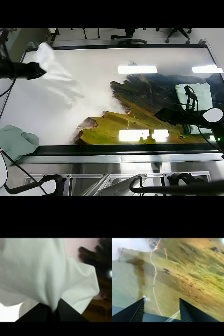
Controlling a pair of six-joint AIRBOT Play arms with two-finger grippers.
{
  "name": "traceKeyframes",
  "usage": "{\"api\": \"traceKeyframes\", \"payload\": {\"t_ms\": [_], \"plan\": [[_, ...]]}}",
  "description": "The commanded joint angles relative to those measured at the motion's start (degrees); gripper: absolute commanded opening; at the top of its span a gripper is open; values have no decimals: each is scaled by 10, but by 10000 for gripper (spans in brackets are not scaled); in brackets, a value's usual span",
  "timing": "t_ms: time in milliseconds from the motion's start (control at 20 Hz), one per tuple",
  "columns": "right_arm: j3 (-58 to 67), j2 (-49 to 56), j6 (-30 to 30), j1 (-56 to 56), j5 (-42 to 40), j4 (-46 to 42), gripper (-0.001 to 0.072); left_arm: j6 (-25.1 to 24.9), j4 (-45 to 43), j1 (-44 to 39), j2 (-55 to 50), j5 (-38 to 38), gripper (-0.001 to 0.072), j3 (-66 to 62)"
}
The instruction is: Fold the shirts.
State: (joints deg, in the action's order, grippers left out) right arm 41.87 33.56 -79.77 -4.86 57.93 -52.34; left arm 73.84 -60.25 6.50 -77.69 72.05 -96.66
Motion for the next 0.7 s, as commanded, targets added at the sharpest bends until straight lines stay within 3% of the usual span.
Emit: {"api": "traceKeyframes", "payload": {"t_ms": [0, 300, 350, 400, 450, 650], "plan": [[0, 0, 5, 0, 2, 1, 481, -7, 33, -124, 38, 1, 17, 18], [0, 0, 5, 1, 10, 1, 481, 0, 33, -293, -13, -189, 27, 194], [0, 0, 5, 0, 10, 1, 481, 2, 33, -305, -33, -205, 220, 200], [0, 0, 5, 1, 10, 2, 481, 12, 33, -308, -51, -204, 638, 194], [0, 0, 5, 0, 10, 2, 481, 35, 33, -303, -67, -185, 689, 174], [0, 4, 5, 1, 10, 7, 482, 69, 33, -226, -79, -25, 689, 63]]}}
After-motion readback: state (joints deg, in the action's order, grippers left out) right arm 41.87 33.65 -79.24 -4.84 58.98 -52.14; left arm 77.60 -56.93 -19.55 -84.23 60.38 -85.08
